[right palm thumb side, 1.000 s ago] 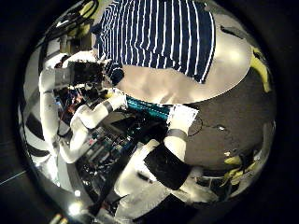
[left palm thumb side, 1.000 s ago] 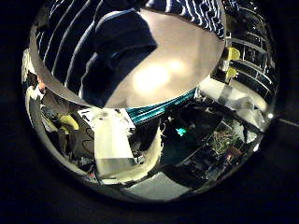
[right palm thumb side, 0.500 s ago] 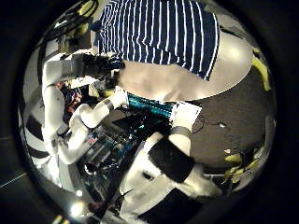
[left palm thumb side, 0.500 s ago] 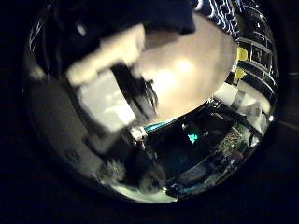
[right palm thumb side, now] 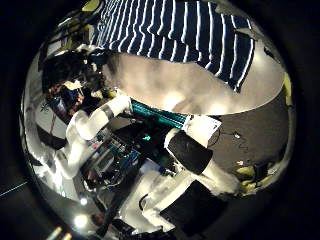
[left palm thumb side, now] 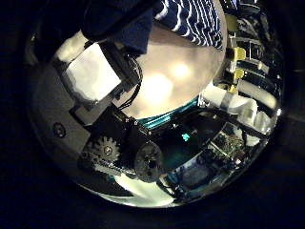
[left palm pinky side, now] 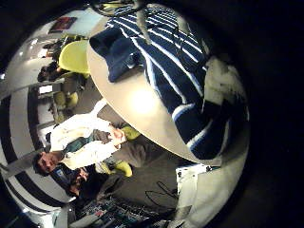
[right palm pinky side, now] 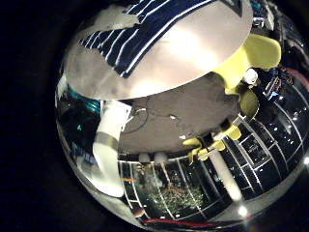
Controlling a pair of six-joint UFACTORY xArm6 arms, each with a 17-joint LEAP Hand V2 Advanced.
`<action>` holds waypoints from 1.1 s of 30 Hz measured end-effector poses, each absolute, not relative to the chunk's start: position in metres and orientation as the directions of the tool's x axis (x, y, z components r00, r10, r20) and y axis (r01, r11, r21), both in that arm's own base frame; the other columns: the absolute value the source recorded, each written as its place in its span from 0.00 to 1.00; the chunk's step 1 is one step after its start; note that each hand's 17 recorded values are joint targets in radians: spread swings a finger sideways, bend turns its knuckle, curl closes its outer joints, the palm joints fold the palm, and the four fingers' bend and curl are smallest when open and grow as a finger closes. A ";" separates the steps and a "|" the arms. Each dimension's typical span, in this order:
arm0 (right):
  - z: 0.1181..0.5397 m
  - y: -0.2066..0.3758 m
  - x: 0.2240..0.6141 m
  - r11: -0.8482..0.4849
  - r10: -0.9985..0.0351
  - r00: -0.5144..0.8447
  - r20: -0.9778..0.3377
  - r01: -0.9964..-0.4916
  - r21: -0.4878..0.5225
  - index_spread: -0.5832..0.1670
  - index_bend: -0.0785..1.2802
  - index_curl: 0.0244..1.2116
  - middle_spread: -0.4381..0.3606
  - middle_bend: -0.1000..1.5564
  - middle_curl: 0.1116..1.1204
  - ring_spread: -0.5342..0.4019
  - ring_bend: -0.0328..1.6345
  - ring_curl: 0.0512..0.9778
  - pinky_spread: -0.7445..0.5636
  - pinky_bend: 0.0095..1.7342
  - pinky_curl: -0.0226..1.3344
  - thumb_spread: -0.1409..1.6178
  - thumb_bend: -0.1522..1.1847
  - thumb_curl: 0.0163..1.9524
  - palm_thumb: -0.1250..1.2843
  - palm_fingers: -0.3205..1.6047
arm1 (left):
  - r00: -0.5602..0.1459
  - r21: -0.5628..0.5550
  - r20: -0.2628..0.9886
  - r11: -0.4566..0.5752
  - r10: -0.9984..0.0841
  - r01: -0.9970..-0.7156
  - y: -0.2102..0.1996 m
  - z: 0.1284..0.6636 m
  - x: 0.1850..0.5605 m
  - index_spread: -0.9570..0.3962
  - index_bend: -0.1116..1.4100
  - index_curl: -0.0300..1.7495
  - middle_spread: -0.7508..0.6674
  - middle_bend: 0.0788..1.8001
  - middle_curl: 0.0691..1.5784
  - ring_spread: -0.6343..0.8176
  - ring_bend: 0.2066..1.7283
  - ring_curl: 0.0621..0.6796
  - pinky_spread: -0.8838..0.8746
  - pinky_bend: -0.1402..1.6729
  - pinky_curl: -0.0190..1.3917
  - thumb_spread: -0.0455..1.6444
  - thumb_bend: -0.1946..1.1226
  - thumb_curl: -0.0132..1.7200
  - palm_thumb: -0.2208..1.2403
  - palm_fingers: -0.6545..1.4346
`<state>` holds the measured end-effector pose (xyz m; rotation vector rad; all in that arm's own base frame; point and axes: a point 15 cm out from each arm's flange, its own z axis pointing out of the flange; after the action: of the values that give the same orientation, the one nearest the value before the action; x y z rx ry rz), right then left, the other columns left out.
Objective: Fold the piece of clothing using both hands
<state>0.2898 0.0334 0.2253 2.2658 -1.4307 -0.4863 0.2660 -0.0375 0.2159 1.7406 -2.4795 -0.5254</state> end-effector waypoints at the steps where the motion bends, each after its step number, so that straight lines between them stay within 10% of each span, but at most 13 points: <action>1: 0.218 0.037 0.287 -0.380 -0.910 0.410 -0.062 -0.765 0.520 0.42 0.19 0.24 0.47 0.38 0.29 0.40 0.64 0.27 0.59 0.59 0.04 0.74 0.10 0.16 0.47 0.29 | -0.359 0.318 -0.140 0.302 -0.923 -0.899 -0.037 0.219 0.267 0.27 0.45 0.47 0.14 0.48 0.63 0.13 0.81 0.71 0.19 0.82 0.46 0.65 0.17 0.32 0.74 0.77; 24: 0.143 0.057 0.271 -0.299 -0.890 0.438 0.127 -0.770 0.564 0.48 0.19 0.27 0.44 0.35 0.31 0.36 0.61 0.29 0.57 0.59 0.03 0.68 0.10 0.17 0.47 0.30 | -0.403 0.392 -0.123 0.329 -0.907 -0.859 -0.040 0.249 0.283 0.18 0.35 0.70 0.07 0.47 0.73 0.13 0.85 0.73 0.19 0.84 0.49 0.67 0.14 0.35 0.75 0.75; 33: 0.144 0.050 0.279 -0.286 -0.887 0.435 0.154 -0.781 0.555 0.34 0.19 0.28 0.27 0.45 0.42 0.24 0.75 0.40 0.32 0.74 0.09 0.69 0.12 0.19 0.59 0.51 | -0.409 0.404 -0.119 0.332 -0.905 -0.852 -0.039 0.251 0.281 0.17 0.31 0.75 0.06 0.46 0.74 0.13 0.84 0.72 0.19 0.84 0.50 0.67 0.14 0.36 0.75 0.76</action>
<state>0.2794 0.0501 0.1443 2.1274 -1.3986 -0.2464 0.2812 -0.0386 0.2505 1.6308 -2.4569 -0.6221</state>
